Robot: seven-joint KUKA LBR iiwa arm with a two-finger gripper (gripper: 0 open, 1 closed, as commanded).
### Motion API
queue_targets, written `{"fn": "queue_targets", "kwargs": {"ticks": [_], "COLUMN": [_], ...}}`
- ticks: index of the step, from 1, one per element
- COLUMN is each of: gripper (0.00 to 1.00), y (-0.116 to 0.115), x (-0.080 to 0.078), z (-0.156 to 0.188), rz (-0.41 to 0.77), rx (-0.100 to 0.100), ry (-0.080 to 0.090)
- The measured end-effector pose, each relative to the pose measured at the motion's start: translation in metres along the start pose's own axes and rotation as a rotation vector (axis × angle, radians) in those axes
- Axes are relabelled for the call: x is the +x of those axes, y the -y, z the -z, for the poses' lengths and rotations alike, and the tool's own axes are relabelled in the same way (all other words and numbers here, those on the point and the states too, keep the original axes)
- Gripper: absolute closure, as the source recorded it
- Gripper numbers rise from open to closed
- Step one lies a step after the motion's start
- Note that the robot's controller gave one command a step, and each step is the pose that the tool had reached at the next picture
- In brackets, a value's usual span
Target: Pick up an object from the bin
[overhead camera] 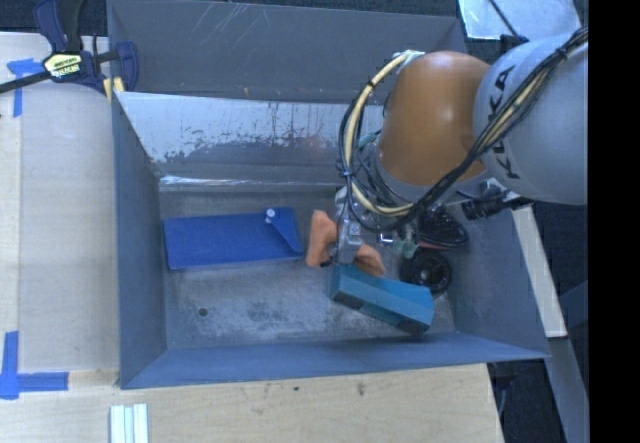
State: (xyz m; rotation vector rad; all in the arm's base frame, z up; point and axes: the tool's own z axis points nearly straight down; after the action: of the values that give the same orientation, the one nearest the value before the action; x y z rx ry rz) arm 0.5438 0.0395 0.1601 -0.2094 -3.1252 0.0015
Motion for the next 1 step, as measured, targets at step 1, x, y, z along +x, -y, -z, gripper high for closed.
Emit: {"fn": "queue_targets", "kwargs": {"ticks": [1], "gripper": [1.0], "y": [-0.0492], "x": [-0.0134], "z": [-0.0154], "rz": [-0.023], "rx": [-0.005], "ry": [0.025]}}
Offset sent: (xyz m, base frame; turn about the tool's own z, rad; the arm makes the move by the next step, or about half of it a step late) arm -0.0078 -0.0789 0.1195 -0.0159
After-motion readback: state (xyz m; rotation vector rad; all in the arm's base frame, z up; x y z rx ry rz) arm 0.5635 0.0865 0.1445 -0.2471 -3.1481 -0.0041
